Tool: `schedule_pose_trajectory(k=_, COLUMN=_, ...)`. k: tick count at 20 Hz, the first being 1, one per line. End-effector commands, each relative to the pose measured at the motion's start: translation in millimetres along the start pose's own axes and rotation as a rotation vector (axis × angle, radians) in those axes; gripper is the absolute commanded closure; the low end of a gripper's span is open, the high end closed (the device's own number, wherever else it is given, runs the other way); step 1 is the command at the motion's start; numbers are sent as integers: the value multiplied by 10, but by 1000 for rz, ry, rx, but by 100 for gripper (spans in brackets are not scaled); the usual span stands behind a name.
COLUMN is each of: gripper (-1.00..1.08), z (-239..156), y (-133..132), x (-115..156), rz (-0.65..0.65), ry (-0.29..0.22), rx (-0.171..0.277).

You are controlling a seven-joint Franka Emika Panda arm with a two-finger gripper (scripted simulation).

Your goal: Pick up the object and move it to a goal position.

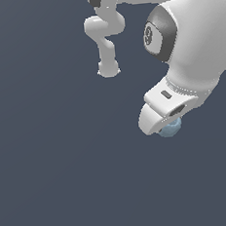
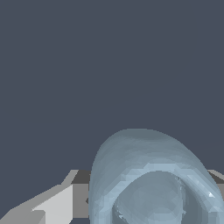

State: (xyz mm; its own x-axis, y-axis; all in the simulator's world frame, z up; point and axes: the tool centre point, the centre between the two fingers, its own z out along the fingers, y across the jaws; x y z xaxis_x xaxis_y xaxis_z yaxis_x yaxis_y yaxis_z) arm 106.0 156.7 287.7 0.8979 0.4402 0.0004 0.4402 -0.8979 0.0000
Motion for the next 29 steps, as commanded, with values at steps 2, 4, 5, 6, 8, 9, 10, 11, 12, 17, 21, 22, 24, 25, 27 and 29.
schedule_pose_trajectory(k=2, gripper=108, z=-114, y=-54, x=100, rz=0, ry=0, rx=0)
schedule_pose_trajectory(k=4, gripper=108, z=-170, y=-80, x=150, rz=0, ry=0, rx=0)
schedule_pose_trajectory(k=5, gripper=108, z=-196, y=-92, x=174, rz=0, ry=0, rx=0)
schedule_pose_trajectory(k=6, gripper=108, z=-220, y=-104, x=196, rz=0, ry=0, rx=0)
schedule_pose_trajectory(k=8, gripper=108, z=-266, y=-125, x=238, rz=0, ry=0, rx=0)
schedule_pose_trajectory(k=9, gripper=108, z=-286, y=-134, x=257, rz=0, ry=0, rx=0)
schedule_pose_trajectory(k=10, gripper=108, z=-306, y=-143, x=276, rz=0, ry=0, rx=0)
schedule_pose_trajectory(k=11, gripper=108, z=-323, y=-151, x=292, rz=0, ry=0, rx=0)
schedule_pose_trajectory(k=12, gripper=108, z=-339, y=-158, x=307, rz=0, ry=0, rx=0)
schedule_pose_trajectory(k=17, gripper=108, z=-392, y=-186, x=360, rz=0, ry=0, rx=0)
schedule_pose_trajectory(k=21, gripper=108, z=-415, y=-195, x=383, rz=0, ry=0, rx=0)
schedule_pose_trajectory(k=22, gripper=108, z=-418, y=-197, x=387, rz=0, ry=0, rx=0)
schedule_pose_trajectory(k=24, gripper=108, z=-424, y=-199, x=393, rz=0, ry=0, rx=0)
schedule_pose_trajectory(k=25, gripper=108, z=-426, y=-200, x=395, rz=0, ry=0, rx=0)
schedule_pose_trajectory(k=27, gripper=108, z=-429, y=-201, x=397, rz=0, ry=0, rx=0)
schedule_pose_trajectory(k=29, gripper=108, z=-430, y=-201, x=398, rz=0, ry=0, rx=0)
